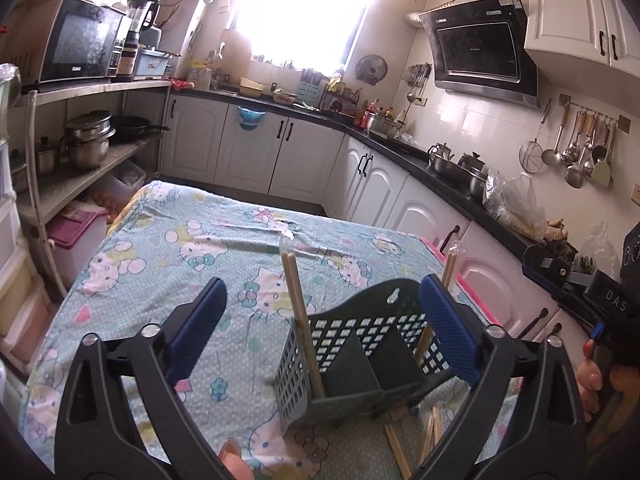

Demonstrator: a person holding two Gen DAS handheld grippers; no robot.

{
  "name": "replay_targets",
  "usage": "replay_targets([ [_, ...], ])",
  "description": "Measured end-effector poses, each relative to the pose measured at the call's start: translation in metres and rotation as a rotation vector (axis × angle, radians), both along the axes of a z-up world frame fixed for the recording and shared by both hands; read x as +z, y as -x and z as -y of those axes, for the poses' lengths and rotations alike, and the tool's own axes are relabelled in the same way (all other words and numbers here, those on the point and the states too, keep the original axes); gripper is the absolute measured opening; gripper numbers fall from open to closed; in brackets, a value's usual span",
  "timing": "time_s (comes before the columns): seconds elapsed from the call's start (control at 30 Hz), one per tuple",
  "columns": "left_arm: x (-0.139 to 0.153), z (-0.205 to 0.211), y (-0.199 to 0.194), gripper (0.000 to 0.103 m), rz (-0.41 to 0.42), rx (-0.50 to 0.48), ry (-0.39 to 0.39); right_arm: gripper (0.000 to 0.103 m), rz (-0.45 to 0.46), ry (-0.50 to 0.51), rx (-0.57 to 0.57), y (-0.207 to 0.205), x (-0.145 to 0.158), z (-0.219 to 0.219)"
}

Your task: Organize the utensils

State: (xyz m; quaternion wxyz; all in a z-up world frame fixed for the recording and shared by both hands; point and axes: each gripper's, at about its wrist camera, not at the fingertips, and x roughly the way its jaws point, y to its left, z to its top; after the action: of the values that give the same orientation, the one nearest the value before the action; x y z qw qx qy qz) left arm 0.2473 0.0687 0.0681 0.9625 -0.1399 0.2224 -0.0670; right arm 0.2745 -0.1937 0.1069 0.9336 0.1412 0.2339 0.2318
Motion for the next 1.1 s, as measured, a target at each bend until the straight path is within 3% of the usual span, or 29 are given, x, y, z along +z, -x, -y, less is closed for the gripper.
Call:
replay_targets([
  [0.43, -0.006, 0.002, 0.022, 0.092, -0.002, 0.007, -0.003, 0.055, 0.020, 0.058, -0.026, 0.028, -0.011, 0.008],
  [1.1, -0.014, 0.010, 0.064, 0.092, -0.008, 0.005, -0.007, 0.063, 0.034, 0.147, -0.029, 0.073, -0.025, 0.008],
])
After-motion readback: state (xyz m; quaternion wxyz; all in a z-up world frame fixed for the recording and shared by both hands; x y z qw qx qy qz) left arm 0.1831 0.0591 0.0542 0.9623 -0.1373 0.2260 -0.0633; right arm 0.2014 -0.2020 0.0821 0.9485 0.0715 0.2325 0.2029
